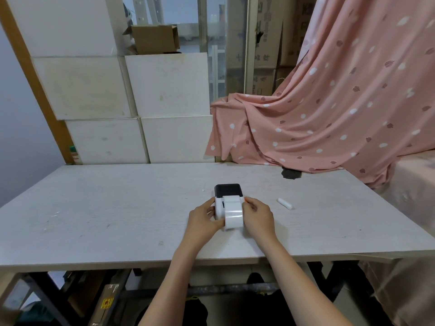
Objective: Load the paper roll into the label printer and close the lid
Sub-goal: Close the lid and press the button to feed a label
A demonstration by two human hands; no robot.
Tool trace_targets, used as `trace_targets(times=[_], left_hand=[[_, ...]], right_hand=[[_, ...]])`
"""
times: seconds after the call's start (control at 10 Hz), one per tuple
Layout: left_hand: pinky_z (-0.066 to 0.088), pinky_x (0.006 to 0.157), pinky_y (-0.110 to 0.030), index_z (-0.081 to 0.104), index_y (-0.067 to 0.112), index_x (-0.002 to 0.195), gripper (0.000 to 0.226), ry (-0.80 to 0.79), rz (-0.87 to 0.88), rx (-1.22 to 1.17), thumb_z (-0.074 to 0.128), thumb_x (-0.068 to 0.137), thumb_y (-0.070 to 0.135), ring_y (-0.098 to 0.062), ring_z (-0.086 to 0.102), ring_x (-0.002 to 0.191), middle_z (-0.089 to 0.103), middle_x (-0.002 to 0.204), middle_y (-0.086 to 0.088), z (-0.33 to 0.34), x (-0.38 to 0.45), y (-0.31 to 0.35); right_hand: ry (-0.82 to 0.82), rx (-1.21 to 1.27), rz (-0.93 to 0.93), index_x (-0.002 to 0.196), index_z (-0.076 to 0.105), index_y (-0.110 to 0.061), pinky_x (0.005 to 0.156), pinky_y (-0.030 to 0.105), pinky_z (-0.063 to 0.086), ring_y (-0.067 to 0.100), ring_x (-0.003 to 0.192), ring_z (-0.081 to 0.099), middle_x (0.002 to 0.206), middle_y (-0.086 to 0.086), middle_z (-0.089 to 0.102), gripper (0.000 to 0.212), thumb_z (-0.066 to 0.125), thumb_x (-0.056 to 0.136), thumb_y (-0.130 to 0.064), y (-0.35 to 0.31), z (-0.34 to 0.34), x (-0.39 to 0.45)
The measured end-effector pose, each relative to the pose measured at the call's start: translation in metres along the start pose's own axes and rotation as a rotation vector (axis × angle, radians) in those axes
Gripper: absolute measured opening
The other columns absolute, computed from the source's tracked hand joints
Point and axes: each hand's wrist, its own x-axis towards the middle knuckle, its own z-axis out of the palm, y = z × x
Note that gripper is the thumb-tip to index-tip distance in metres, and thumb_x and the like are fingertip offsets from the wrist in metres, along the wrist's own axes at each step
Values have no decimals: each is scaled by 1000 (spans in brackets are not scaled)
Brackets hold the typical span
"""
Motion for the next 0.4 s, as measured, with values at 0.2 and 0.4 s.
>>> trace_targets(times=[0.2, 0.4], left_hand=[[48, 101, -29, 54, 27, 142, 65, -85, -56, 154, 79, 82, 30, -18, 60, 125, 64, 127, 2, -13, -5, 18], [37, 112, -33, 41, 13, 152, 58, -136, -69, 585, 54, 101, 36, -25, 45, 140, 46, 154, -8, -43, 2, 50]], right_hand=[[-127, -113, 34, 129, 68, -15, 90, 27, 51, 16, 100, 63, 118, 1, 71, 32, 51, 103, -20, -11, -12, 1], [-231, -668, -89, 119, 63, -8, 79, 34, 49, 32, 112, 64, 118, 11, 65, 30, 49, 97, -23, -44, -40, 13]])
